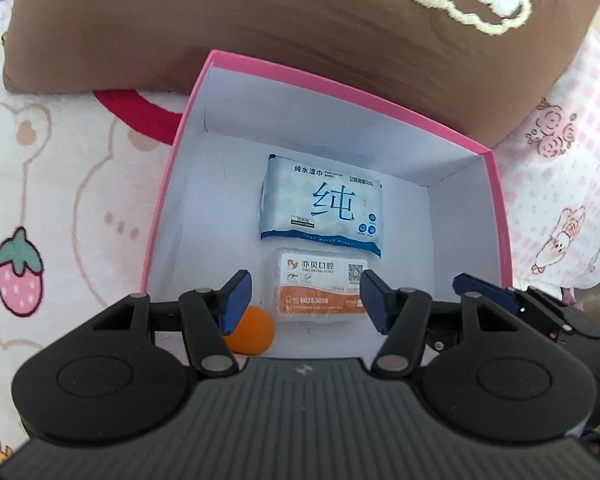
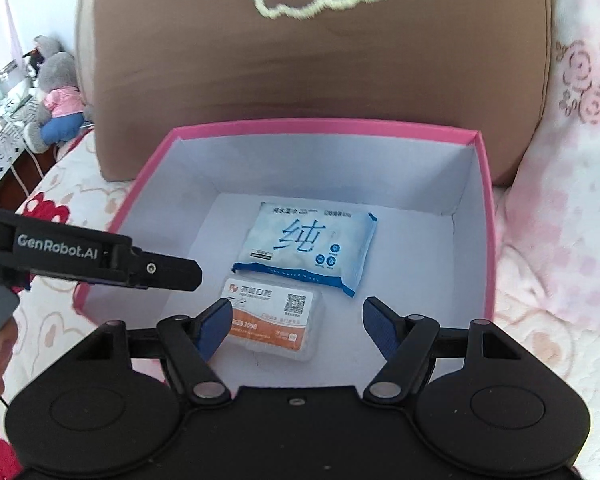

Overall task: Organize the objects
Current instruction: 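Open the left gripper to release the floss-pick box beside the wipes, then withdraw the left tool from the pink box toward the lavender plush toy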

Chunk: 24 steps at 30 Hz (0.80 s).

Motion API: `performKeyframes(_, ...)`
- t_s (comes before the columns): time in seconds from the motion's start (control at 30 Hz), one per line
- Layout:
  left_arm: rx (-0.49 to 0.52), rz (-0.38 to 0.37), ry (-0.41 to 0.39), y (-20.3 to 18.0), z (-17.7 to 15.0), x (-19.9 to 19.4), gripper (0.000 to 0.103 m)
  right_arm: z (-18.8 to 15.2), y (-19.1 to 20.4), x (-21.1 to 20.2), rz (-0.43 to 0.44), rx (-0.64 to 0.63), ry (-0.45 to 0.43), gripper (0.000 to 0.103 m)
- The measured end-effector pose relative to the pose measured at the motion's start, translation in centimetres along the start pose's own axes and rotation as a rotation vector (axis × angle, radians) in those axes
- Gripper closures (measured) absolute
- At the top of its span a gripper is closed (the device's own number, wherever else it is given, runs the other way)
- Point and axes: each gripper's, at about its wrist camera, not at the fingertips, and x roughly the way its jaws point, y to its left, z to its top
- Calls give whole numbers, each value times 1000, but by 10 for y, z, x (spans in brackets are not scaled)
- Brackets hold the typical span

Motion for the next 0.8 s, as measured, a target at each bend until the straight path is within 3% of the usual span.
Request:
performKeyframes(0.27,57,22,-20,-14,-12,-37,44,-2,15,-33,-4,-60,-44,27)
performKeyframes(0.47,104,44,-34,-21,-21,-69,44,3,31,-60,-21,-95,-39,27)
performKeyframes(0.6,102,13,-45,-20,-25,-92,43,2,46,-79,-31,-139,-45,27)
performKeyframes(0.8,148,47,-75,-28,-36,-121,42,-5,63,-99,-20,-177,-48,27)
